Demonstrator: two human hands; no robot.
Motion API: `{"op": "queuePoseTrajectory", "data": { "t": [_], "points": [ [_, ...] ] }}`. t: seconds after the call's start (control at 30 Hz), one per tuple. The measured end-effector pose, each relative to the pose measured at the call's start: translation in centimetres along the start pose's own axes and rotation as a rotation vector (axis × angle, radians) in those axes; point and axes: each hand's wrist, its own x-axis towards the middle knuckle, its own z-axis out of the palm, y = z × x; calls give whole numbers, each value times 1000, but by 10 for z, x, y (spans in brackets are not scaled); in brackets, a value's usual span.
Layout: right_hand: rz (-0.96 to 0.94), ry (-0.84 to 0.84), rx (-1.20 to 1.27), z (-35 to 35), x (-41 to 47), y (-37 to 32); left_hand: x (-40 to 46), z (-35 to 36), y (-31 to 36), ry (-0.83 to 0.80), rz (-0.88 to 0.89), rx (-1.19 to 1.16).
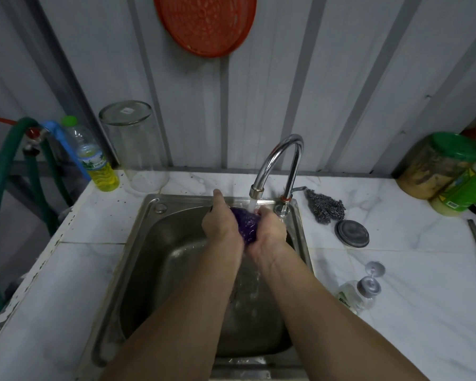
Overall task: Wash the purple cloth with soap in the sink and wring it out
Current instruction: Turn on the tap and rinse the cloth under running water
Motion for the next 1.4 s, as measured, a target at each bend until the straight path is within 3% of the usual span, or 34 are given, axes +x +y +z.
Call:
{"op": "queuePoseTrajectory", "data": {
  "t": [0.17,0.3,0.4,0.53,0.7,0.97,1.1,1.27,1.4],
  "points": [
    [-283,-190,-21,-5,-10,15,-2,-2,1,-70,19,65],
    [-400,-124,-93,-10,-11,23,-6,3,-1,-33,173,241],
    [-344,-32,-38,-12,-7,21,-9,3,-5,2,228,125],
    [-212,-4,36,-9,-3,14,-9,0,-7,11,171,-8],
    [-124,106,25,-6,3,5,-7,2,-7,18,132,19],
    [58,-5,125,-6,9,8,-5,-4,-9,-21,27,-43],
    [71,-57,-9,-14,15,2,-6,-12,-4,-184,-58,-61],
    [-63,-138,-313,-26,16,-18,-4,-39,8,-627,-197,122],
    [-154,-150,-595,-14,6,-29,-6,-45,8,-742,-274,306]
  ]
}}
